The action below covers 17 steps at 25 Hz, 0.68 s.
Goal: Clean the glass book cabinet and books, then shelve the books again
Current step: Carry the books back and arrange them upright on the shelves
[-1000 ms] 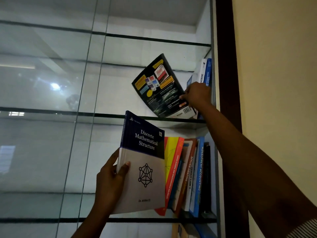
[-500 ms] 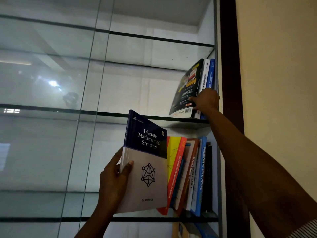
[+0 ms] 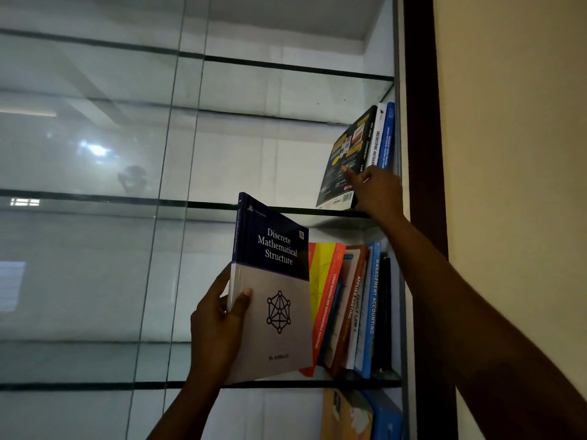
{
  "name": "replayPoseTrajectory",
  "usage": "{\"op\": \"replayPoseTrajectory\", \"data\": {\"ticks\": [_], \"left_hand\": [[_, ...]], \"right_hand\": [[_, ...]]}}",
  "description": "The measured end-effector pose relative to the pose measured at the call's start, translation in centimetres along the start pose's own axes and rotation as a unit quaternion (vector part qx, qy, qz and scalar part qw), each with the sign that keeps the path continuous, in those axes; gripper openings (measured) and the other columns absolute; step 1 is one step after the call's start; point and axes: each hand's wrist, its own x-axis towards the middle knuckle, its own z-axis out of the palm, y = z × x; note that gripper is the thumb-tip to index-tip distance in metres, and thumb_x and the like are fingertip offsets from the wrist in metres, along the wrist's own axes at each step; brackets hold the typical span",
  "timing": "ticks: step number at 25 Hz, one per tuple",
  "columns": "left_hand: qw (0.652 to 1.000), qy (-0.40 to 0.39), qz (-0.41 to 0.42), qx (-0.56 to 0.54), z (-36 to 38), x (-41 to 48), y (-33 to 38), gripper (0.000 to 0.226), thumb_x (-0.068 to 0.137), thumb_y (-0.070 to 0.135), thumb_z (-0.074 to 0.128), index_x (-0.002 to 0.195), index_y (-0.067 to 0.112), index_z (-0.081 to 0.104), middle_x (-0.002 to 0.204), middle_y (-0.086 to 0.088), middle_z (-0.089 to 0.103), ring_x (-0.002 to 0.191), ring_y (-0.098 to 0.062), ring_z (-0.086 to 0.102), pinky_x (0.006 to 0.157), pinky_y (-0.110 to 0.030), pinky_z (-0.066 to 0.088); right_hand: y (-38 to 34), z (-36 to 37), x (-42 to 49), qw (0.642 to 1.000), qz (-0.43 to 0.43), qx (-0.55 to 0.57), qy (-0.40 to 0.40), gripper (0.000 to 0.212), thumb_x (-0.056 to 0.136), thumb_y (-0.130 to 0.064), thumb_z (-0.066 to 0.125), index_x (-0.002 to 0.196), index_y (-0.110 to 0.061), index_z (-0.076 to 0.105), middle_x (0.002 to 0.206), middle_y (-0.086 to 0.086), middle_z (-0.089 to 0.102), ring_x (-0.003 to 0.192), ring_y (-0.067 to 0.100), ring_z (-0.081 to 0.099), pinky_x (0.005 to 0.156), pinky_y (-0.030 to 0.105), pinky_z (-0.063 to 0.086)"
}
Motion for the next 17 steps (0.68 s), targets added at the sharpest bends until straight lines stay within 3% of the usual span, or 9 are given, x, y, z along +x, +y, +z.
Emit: {"op": "replayPoseTrajectory", "data": {"ticks": [2,3,6,8,10,13,14,15,17], "left_hand": [[1.000,0.016,0.014,0.001,-0.6,-1.3,0.7,0.049,0.091,0.017,0.056,0.135,0.033,0.040,0.094,-0.003,0.060,0.070,0.003,0.053,0.056,-0.014,0.039],[0.999,0.023,0.025,0.005,-0.7,-1.9,1.1,0.049,0.091,0.017,0.056,0.134,0.034,0.039,0.093,-0.001,0.060,0.070,0.004,0.053,0.055,-0.012,0.039],[0.994,0.032,0.090,0.043,-0.1,-3.3,2.5,0.048,0.091,0.019,0.057,0.133,0.035,0.040,0.089,0.006,0.061,0.061,0.005,0.054,0.055,-0.007,0.040],[0.989,0.023,0.128,0.065,0.5,-4.3,3.5,0.046,0.091,0.021,0.057,0.131,0.036,0.039,0.077,0.008,0.062,0.054,0.003,0.056,0.051,-0.005,0.040],[0.982,0.017,0.170,0.080,1.1,-5.3,4.4,0.046,0.092,0.029,0.057,0.131,0.038,0.036,0.074,0.011,0.063,0.060,0.014,0.056,0.056,0.001,0.039],[0.967,-0.040,0.235,0.093,1.9,-6.4,5.6,0.059,0.083,0.055,0.056,0.132,0.045,0.023,0.101,0.022,0.057,0.084,0.030,0.046,0.067,0.010,0.033],[0.962,-0.071,0.248,0.090,2.1,-6.3,5.9,0.059,0.081,0.061,0.050,0.132,0.046,0.025,0.110,0.025,0.052,0.092,0.032,0.042,0.071,0.010,0.033],[0.958,-0.103,0.253,0.084,2.3,-6.1,6.2,0.058,0.079,0.064,0.043,0.133,0.047,0.027,0.119,0.030,0.046,0.096,0.034,0.040,0.074,0.009,0.033],[0.955,-0.155,0.244,0.063,2.7,-5.1,7.1,0.056,0.078,0.066,0.038,0.131,0.052,0.024,0.126,0.039,0.031,0.103,0.038,0.030,0.080,0.010,0.029]], "right_hand": [[-1.4,0.1,-6.0,0.977,0.009,0.179,-0.112,0.039,0.089,-0.046,0.051,0.098,-0.009,0.059,0.085,0.008,0.064,0.068,0.015,0.063,0.059,0.024,0.054],[-2.3,0.2,-9.1,0.953,0.019,0.240,-0.182,0.033,0.088,-0.045,0.053,0.098,-0.013,0.059,0.084,0.005,0.063,0.067,0.013,0.063,0.055,0.021,0.054],[-4.8,0.7,-14.3,0.924,-0.010,0.268,-0.274,0.033,0.081,-0.057,0.055,0.107,-0.037,0.053,0.106,-0.006,0.062,0.098,0.018,0.063,0.076,0.035,0.058],[-6.0,0.2,-14.8,0.948,-0.038,0.215,-0.230,0.056,0.078,-0.060,0.058,0.126,-0.036,0.044,0.126,-0.004,0.056,0.114,0.020,0.056,0.093,0.039,0.050],[-6.2,-0.7,-14.7,0.972,-0.057,0.161,-0.160,0.062,0.082,-0.051,0.060,0.135,-0.026,0.038,0.128,0.001,0.056,0.115,0.022,0.054,0.096,0.036,0.046],[-5.9,-3.0,-15.1,0.981,-0.112,0.139,-0.071,0.039,0.092,-0.025,0.051,0.129,-0.014,0.046,0.099,0.007,0.063,0.086,0.021,0.061,0.080,0.033,0.051],[-5.7,-3.8,-15.1,0.980,-0.121,0.149,-0.046,0.034,0.093,-0.020,0.048,0.126,-0.010,0.048,0.093,0.004,0.060,0.076,0.013,0.059,0.073,0.022,0.052],[-5.6,-4.8,-14.9,0.980,-0.120,0.158,-0.028,0.030,0.095,-0.017,0.046,0.124,-0.008,0.048,0.092,-0.001,0.055,0.070,0.005,0.054,0.065,0.011,0.048],[-5.4,-6.7,-14.1,0.977,-0.108,0.181,-0.003,0.028,0.096,-0.016,0.043,0.123,-0.008,0.046,0.098,-0.003,0.049,0.070,0.004,0.051,0.063,0.010,0.045]]}}
